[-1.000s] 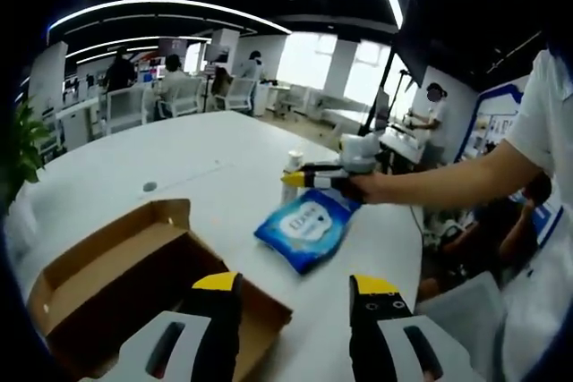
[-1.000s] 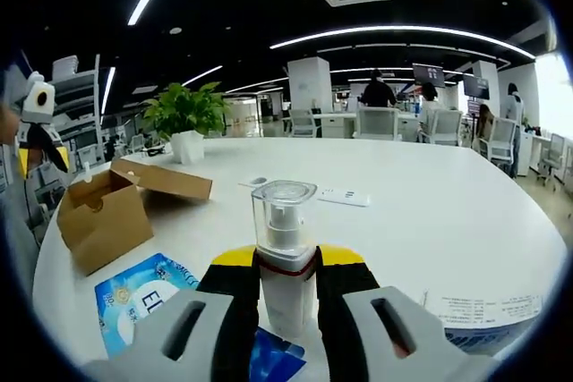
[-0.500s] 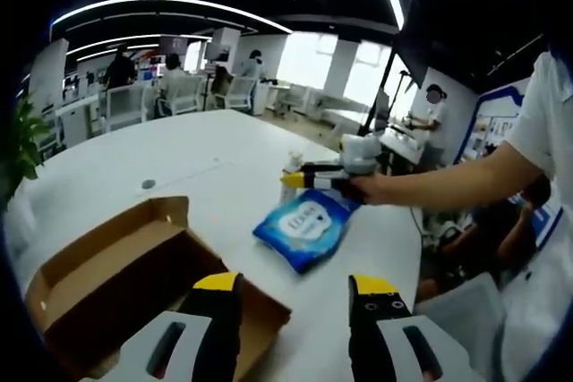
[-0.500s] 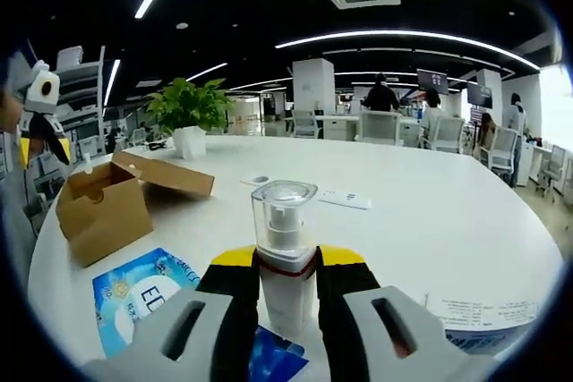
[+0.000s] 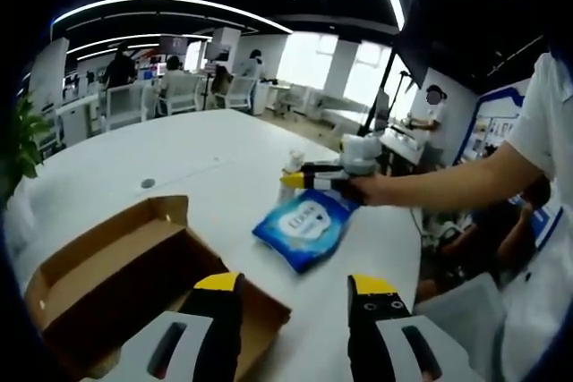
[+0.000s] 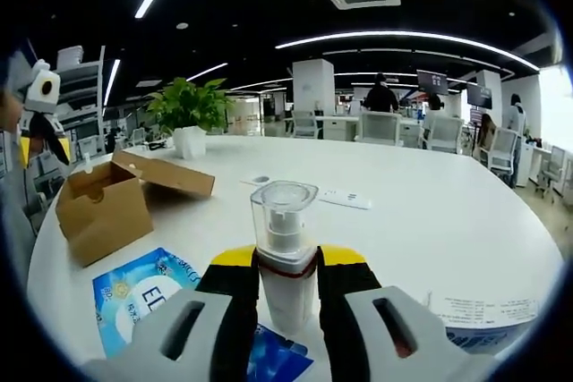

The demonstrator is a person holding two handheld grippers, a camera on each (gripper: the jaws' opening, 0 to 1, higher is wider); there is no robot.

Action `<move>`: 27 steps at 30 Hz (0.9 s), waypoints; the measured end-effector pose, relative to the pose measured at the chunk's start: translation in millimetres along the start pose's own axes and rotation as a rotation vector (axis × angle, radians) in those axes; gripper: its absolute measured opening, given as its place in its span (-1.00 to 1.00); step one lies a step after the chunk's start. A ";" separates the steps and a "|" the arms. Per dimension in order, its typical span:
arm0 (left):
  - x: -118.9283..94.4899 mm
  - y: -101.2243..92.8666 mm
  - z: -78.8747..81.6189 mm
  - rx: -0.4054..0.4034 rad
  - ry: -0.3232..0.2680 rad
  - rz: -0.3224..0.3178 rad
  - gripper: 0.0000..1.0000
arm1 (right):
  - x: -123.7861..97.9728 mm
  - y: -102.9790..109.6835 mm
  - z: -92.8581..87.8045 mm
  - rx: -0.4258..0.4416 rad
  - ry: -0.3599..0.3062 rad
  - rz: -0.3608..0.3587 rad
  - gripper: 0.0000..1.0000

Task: Operate the shoe box by opening the lid, removing the specified soft item, and placing it in the target area until the item is outside and the box remains undamaged.

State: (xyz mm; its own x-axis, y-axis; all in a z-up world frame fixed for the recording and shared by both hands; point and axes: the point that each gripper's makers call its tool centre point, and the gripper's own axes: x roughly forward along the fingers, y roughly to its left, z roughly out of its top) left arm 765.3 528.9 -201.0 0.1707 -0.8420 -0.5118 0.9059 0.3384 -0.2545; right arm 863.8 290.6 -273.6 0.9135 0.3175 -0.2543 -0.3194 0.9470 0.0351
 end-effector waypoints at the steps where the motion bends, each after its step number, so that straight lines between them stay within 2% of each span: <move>1: 0.0 -0.6 -0.3 0.000 0.001 0.001 -0.07 | -0.8 1.8 0.5 -0.002 0.002 -0.001 -0.48; 9: -0.2 3.8 -1.3 -0.002 0.003 -0.002 -0.08 | 3.8 -8.6 -6.9 0.013 0.005 -0.003 -0.42; 15: -1.3 8.1 -2.6 -0.001 0.006 -0.002 -0.08 | 2.6 -13.4 -5.6 0.025 0.002 -0.010 -0.39; 19: -1.5 1.9 -1.3 0.004 0.003 -0.001 -0.07 | -1.5 -11.8 -3.0 0.035 0.004 -0.014 -0.34; 27: -6.2 1.3 3.7 0.013 -0.018 0.006 -0.07 | -21.0 -2.4 10.4 0.035 0.023 -0.022 -0.16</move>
State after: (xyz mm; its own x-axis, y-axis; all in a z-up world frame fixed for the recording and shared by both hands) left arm 766.9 533.1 -195.1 0.1826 -0.8475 -0.4984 0.9100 0.3376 -0.2408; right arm 848.0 282.2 -258.3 0.9141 0.2954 -0.2777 -0.2896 0.9551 0.0628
